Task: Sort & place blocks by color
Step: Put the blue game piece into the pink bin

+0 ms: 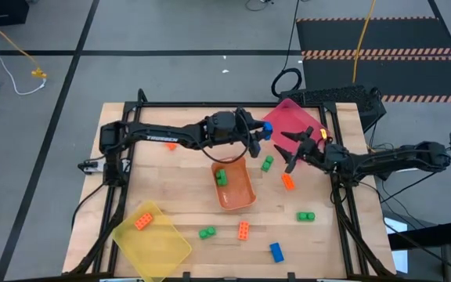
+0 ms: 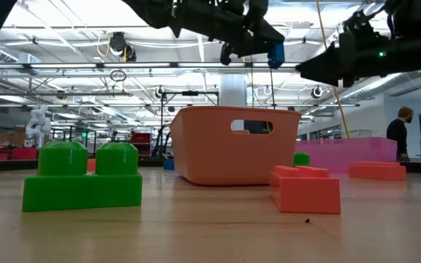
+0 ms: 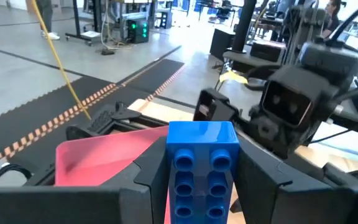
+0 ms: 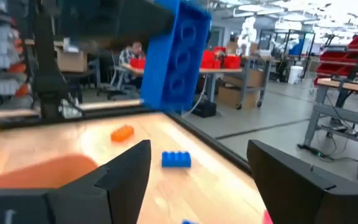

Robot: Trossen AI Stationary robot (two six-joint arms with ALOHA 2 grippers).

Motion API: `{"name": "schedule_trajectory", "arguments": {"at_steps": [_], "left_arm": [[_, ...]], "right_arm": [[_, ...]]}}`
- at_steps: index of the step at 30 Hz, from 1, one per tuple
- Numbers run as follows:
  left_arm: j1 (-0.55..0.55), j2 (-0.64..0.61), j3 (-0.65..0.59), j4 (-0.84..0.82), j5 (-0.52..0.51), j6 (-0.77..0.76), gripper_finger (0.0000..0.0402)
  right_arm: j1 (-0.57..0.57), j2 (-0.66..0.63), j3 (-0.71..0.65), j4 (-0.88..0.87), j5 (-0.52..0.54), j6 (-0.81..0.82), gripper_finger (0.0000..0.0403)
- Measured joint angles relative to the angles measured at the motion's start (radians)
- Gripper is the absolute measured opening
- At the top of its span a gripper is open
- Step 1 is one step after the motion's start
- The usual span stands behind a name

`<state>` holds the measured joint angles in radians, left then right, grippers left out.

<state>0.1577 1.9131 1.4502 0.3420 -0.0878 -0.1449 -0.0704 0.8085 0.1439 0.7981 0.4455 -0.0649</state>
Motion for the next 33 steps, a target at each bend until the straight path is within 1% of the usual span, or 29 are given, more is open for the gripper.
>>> {"name": "schedule_trajectory", "arguments": {"at_steps": [3, 6, 11, 15, 19, 23, 29, 33], "left_arm": [[0.000, 0.003, 0.000, 0.017, -0.003, 0.001, 0.0137], [-0.002, 0.008, 0.001, 0.046, -0.049, 0.018, 0.0137], [-0.003, 0.040, 0.001, 0.087, -0.053, 0.026, 0.0149], [-0.003, 0.075, 0.001, 0.097, -0.052, 0.018, 0.0146], [-0.002, 0.082, 0.000, 0.121, -0.033, 0.011, 0.0142], [-0.002, 0.078, 0.000, 0.153, -0.008, 0.004, 0.0151], [-0.009, 0.078, 0.000, 0.136, 0.003, -0.005, 0.0142], [-0.012, 0.078, 0.000, 0.131, 0.001, 0.004, 0.0148]], "right_arm": [[0.000, 0.045, 0.000, 0.069, 0.000, 0.004, 0.0267], [0.000, 0.082, 0.000, 0.108, -0.003, 0.028, 0.0267], [0.000, 0.144, 0.001, 0.184, -0.004, 0.038, 0.0267], [0.000, 0.180, 0.001, 0.256, -0.004, 0.027, 0.0267], [-0.010, 0.214, 0.022, 0.254, -0.004, 0.029, 0.0267], [-0.028, 0.247, 0.043, 0.249, -0.001, 0.028, 0.0267], [-0.061, 0.261, 0.058, 0.254, -0.010, 0.051, 0.0267], [-0.067, 0.261, 0.058, 0.262, -0.015, 0.052, 0.0249]]}}
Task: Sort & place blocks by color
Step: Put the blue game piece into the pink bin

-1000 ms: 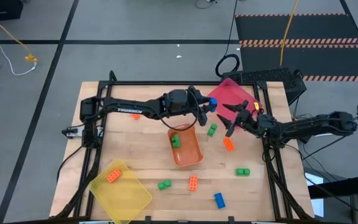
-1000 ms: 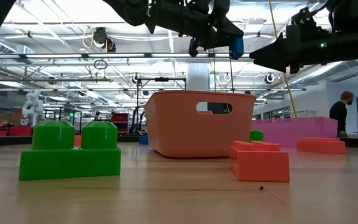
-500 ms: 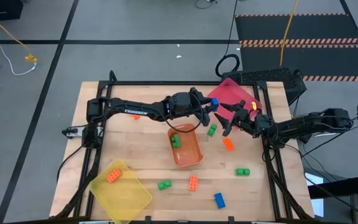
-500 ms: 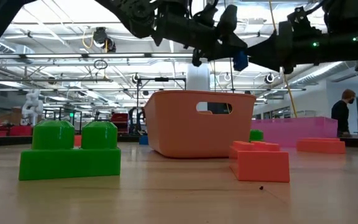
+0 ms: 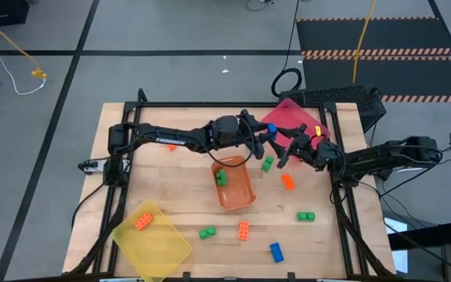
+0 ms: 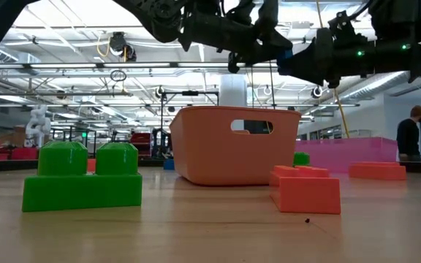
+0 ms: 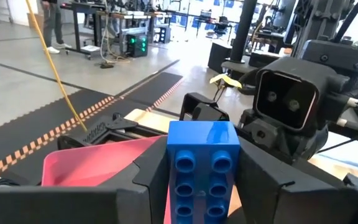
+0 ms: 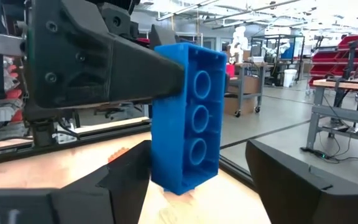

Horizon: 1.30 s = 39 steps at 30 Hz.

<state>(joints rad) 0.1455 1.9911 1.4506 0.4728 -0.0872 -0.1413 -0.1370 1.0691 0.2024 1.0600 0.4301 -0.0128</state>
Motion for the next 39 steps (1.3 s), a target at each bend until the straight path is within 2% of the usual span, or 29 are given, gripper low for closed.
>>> {"name": "schedule_trajectory", "arguments": {"at_steps": [4, 9, 10, 17, 24, 27, 31, 35, 39], "left_arm": [[0.001, 0.000, 0.000, -0.014, -0.001, 0.000, 0.0163], [0.002, 0.000, 0.001, -0.035, -0.008, -0.003, 0.0161], [0.001, 0.000, 0.001, -0.041, -0.008, -0.002, 0.0160], [0.010, -0.024, 0.000, -0.124, -0.007, 0.046, 0.0181], [0.035, -0.172, -0.001, -0.220, -0.012, 0.093, 0.0211], [0.042, -0.242, -0.001, -0.338, -0.026, 0.124, 0.0215], [0.041, -0.312, 0.000, -0.532, -0.047, 0.145, 0.0211], [0.043, -0.343, 0.000, -0.731, -0.098, 0.130, 0.0201], [0.049, -0.346, 0.000, -0.903, -0.174, 0.075, 0.0190]], "right_arm": [[0.000, 0.000, 0.000, 0.002, 0.013, -0.016, 0.0201], [-0.004, 0.000, 0.000, -0.010, 0.034, -0.063, 0.0098], [-0.004, 0.000, 0.000, -0.017, 0.036, -0.066, 0.0090], [-0.006, -0.001, 0.001, -0.113, 0.093, -0.106, 0.0089], [-0.011, -0.004, 0.001, -0.137, 0.158, -0.134, 0.0083], [-0.028, -0.012, 0.001, -0.191, 0.214, -0.150, 0.0083], [-0.078, -0.027, 0.001, -0.353, 0.279, -0.109, 0.0083], [-0.152, -0.030, 0.000, -0.481, 0.279, 0.007, 0.0083], [-0.202, -0.030, 0.000, -0.503, 0.247, 0.065, 0.0083]]}}
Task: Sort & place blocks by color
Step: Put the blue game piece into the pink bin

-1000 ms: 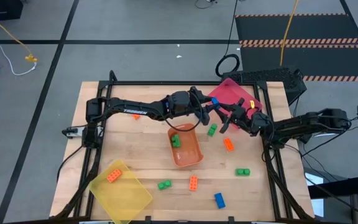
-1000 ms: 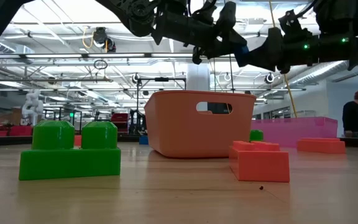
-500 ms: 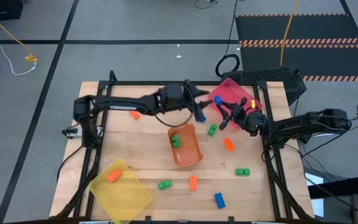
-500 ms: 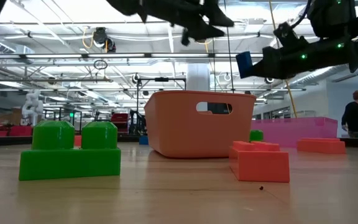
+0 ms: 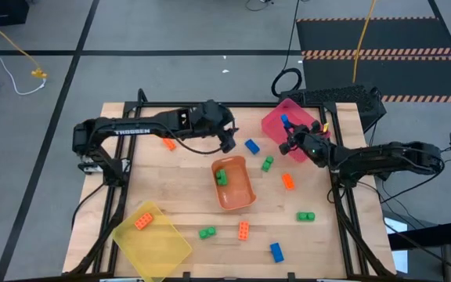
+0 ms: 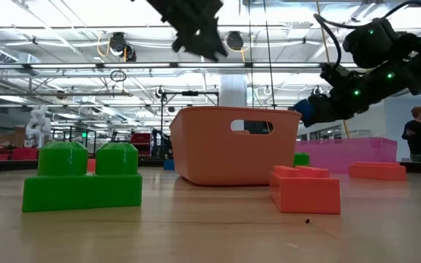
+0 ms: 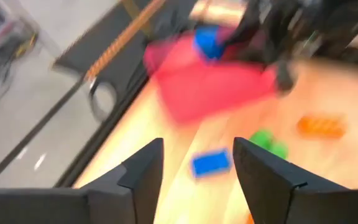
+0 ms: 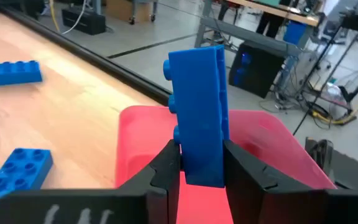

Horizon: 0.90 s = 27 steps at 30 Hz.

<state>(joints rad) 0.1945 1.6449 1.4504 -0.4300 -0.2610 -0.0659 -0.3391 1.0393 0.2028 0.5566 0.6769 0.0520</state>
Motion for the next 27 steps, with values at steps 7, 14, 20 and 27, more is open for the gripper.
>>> {"name": "schedule_trajectory", "arguments": {"at_steps": [7, 14, 20, 27], "left_arm": [[0.035, -0.001, 0.000, -0.204, -0.094, -0.079, 0.0182], [0.112, -0.001, 0.000, -0.276, -0.097, -0.128, 0.0182], [0.190, 0.017, 0.000, -0.275, -0.031, -0.128, 0.0182], [0.271, 0.121, 0.000, -0.317, 0.042, -0.141, 0.0182]], "right_arm": [[-0.033, 0.000, 0.000, 0.011, -0.016, 0.041, 0.0156], [-0.050, 0.000, 0.000, 0.015, 0.006, 0.060, 0.0320], [-0.054, 0.000, 0.000, 0.084, 0.006, 0.039, 0.0354], [-0.026, 0.000, 0.001, 0.212, -0.191, 0.031, 0.0356]]}}
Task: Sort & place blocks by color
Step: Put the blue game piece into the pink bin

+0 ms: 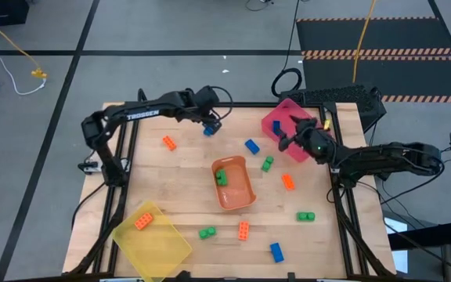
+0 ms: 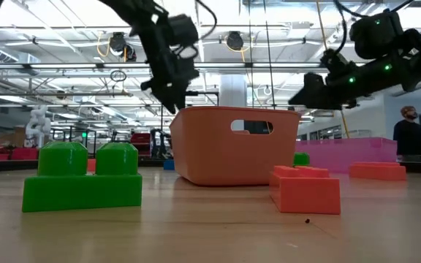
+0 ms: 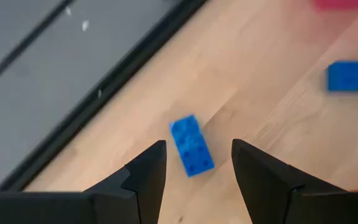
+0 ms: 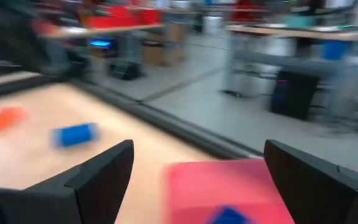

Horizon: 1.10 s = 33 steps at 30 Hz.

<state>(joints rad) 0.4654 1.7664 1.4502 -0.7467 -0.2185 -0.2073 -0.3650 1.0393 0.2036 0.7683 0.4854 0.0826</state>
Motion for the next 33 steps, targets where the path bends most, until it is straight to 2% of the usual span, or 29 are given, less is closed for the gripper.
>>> {"name": "schedule_trajectory", "arguments": {"at_steps": [3, 5, 8, 10, 15, 19, 26, 33], "left_arm": [[0.007, 0.026, 0.000, 0.007, 0.001, 0.020, 0.0182], [0.007, 0.032, 0.000, 0.028, 0.001, 0.033, 0.0182], [0.011, 0.031, 0.000, 0.060, 0.002, 0.056, 0.0182], [0.016, 0.024, 0.000, 0.073, 0.002, 0.060, 0.0182], [0.021, -0.003, 0.000, 0.099, 0.001, 0.092, 0.0182], [0.022, -0.013, 0.000, 0.136, 0.007, 0.139, 0.0182], [0.028, -0.046, 0.000, 0.136, 0.009, 0.171, 0.0182], [0.030, -0.108, 0.000, 0.047, 0.008, 0.199, 0.0182]], "right_arm": [[0.003, 0.000, 0.037, -0.078, -0.130, 0.068, 0.0356], [0.003, 0.000, 0.114, -0.253, -0.176, 0.082, 0.0355], [0.005, 0.014, 0.282, -0.573, -0.195, 0.022, 0.0347], [0.006, 0.023, 0.390, -0.709, -0.198, -0.016, 0.0343], [0.006, 0.027, 0.591, -0.889, -0.203, -0.034, 0.0341], [0.007, 0.086, 0.722, -1.077, -0.214, -0.025, 0.0341], [0.007, 0.294, 0.874, -1.228, -0.280, 0.010, 0.0341], [0.007, 0.436, 0.902, -1.283, -0.329, 0.087, 0.0341]]}}
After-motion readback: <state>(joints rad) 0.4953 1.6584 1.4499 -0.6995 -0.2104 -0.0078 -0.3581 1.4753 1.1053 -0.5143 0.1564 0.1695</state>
